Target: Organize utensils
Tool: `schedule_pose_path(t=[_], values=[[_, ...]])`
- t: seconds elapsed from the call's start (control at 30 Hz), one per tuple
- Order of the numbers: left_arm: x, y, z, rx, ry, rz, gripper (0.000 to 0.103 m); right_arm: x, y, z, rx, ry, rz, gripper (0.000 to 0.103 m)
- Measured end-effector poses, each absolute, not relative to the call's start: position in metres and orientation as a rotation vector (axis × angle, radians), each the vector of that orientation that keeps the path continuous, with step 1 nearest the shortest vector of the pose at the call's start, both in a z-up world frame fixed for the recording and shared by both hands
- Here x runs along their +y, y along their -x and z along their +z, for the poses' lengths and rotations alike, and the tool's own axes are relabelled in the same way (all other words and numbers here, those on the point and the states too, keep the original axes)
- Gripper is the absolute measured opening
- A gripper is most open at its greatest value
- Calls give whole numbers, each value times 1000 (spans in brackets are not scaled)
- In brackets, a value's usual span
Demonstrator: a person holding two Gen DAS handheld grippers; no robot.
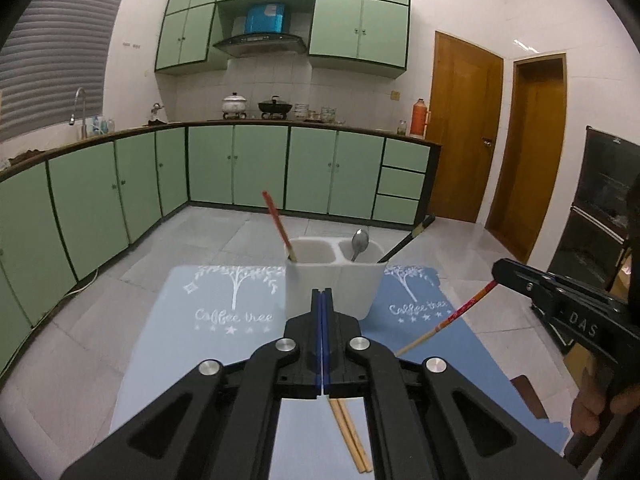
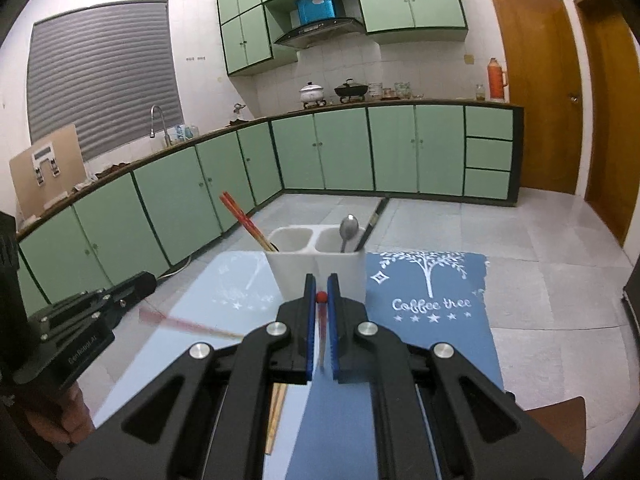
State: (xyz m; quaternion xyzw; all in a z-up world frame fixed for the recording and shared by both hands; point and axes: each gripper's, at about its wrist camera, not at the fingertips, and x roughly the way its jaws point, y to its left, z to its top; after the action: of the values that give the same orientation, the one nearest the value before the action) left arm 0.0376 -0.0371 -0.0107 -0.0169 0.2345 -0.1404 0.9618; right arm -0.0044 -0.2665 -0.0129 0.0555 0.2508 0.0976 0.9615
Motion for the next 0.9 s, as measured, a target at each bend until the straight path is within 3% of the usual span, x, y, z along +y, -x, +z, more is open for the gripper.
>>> schedule_pose_path(t=[0.37, 0.5, 0.57, 0.73, 0.9], values=[[-29, -53, -17, 531, 50, -308, 0, -257, -1, -7, 533, -80, 217, 5], [-30, -47, -45, 611, 56, -316, 1, -256, 23, -17, 494, -41, 182, 5], [-30, -42, -66, 668, 55, -320, 8, -256, 43, -25, 483, -22, 155, 5], [-28, -36, -103, 758, 52, -311, 8, -259, 84, -50, 488, 19, 97, 6], [-29, -22, -129, 824, 38, -329, 11, -260, 91, -96, 623, -23, 101, 6]])
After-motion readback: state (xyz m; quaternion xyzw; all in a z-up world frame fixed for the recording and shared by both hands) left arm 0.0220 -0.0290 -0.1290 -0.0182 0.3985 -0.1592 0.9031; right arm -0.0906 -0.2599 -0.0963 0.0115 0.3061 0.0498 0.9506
